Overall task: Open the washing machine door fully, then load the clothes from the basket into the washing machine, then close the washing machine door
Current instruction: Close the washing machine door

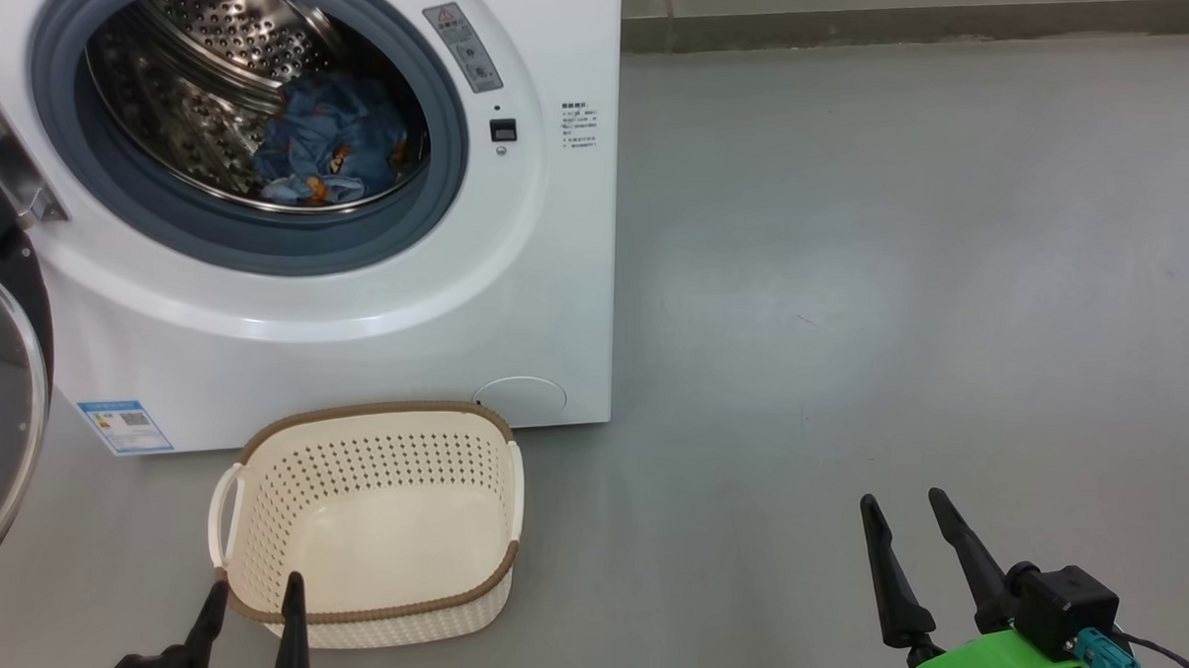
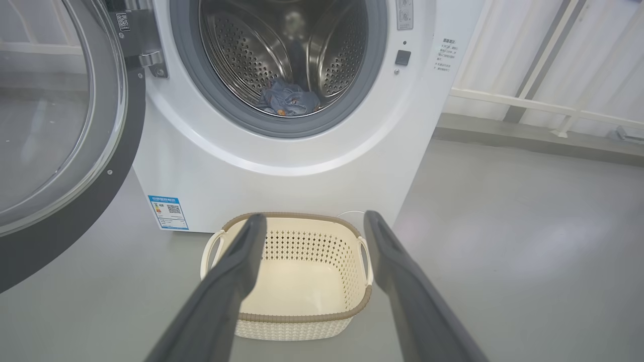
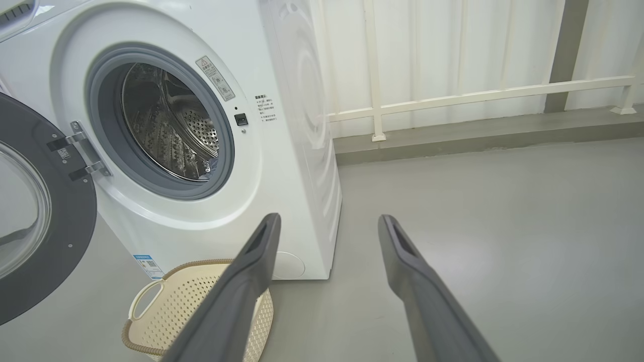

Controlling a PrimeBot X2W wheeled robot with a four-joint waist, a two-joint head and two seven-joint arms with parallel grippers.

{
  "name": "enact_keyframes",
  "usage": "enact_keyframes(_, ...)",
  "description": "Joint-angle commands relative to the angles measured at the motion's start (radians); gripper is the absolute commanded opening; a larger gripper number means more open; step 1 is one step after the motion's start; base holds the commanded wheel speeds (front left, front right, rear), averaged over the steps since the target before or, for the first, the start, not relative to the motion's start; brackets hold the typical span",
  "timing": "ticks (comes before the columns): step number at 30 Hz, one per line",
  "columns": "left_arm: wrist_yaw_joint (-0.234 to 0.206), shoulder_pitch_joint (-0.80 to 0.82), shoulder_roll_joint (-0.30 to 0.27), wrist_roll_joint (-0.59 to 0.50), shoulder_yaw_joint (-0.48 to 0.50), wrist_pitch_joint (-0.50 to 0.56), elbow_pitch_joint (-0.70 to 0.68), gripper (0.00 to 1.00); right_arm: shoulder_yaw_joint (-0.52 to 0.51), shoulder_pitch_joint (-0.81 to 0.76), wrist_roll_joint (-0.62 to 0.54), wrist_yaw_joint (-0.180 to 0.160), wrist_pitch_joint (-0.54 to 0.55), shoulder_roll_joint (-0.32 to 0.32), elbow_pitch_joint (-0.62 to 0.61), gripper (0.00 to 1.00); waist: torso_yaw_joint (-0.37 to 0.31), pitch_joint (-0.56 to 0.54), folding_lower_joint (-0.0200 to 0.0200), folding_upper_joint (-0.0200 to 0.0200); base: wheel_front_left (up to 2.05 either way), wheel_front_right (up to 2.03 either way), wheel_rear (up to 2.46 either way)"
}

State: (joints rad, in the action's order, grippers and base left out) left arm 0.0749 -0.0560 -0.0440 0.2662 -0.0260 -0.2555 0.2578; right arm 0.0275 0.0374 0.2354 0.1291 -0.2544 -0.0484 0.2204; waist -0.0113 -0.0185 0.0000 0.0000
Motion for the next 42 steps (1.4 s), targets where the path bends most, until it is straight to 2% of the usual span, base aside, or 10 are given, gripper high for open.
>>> enact_keyframes(1, -0.006, 0.042, -0.006, -0.011, 0.033, -0.006, -0.03, 1.0, 0.03, 0.033, 0.008, 0.002, -0.007, -0.002, -0.022, 1.0, -0.001, -0.001, 0.0, 0.0, 0.0, 0.0, 0.0)
enact_keyframes(32, -0.015, 0.034, -0.006, -0.011, 0.017, -0.006, -0.033, 1.0, 0.031, 0.029, 0.009, 0.002, -0.007, -0.002, -0.025, 1.0, 0.003, -0.001, 0.0, 0.0, 0.0, 0.0, 0.0)
enact_keyframes(42, -0.011, 0.033, -0.006, -0.018, 0.022, -0.006, -0.033, 1.0, 0.032, 0.024, 0.013, 0.002, -0.007, -0.002, -0.027, 1.0, 0.044, 0.001, 0.0, 0.0, 0.0, 0.0, 0.0)
